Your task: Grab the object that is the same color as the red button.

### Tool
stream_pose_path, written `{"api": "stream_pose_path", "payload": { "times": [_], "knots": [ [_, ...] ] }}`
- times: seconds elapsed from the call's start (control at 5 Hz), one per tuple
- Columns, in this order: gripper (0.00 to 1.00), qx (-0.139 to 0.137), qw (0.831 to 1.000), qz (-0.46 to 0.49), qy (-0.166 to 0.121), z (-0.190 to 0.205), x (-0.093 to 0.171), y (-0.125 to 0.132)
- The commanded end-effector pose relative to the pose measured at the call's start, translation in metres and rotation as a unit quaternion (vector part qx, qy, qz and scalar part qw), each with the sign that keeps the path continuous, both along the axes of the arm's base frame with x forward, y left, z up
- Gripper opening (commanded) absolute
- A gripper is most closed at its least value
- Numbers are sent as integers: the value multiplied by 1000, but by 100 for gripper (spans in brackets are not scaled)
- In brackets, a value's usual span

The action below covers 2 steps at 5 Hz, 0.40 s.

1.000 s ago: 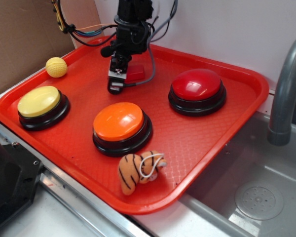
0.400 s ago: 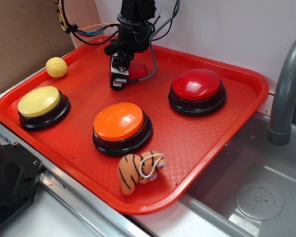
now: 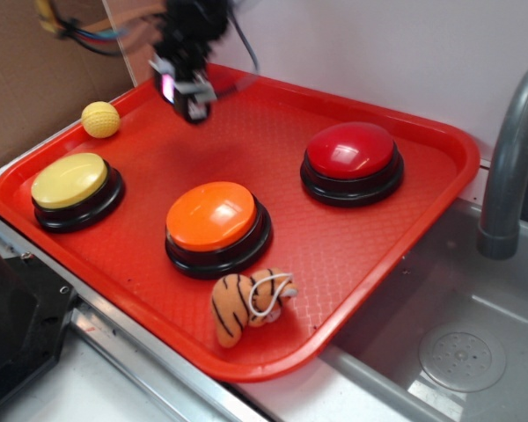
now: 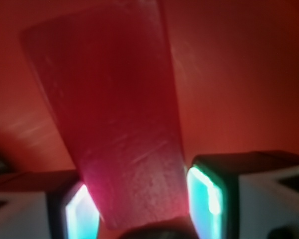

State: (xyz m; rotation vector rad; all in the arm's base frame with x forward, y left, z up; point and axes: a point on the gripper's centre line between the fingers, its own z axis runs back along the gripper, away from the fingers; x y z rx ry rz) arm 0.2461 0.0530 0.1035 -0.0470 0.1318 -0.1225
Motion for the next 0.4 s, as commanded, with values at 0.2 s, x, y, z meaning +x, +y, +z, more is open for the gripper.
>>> {"api": "stream_pose_path", "payload": {
  "times": [0.2],
  "knots": [
    [0,-6,993,76,-91,153,-70,-33]
  ]
}}
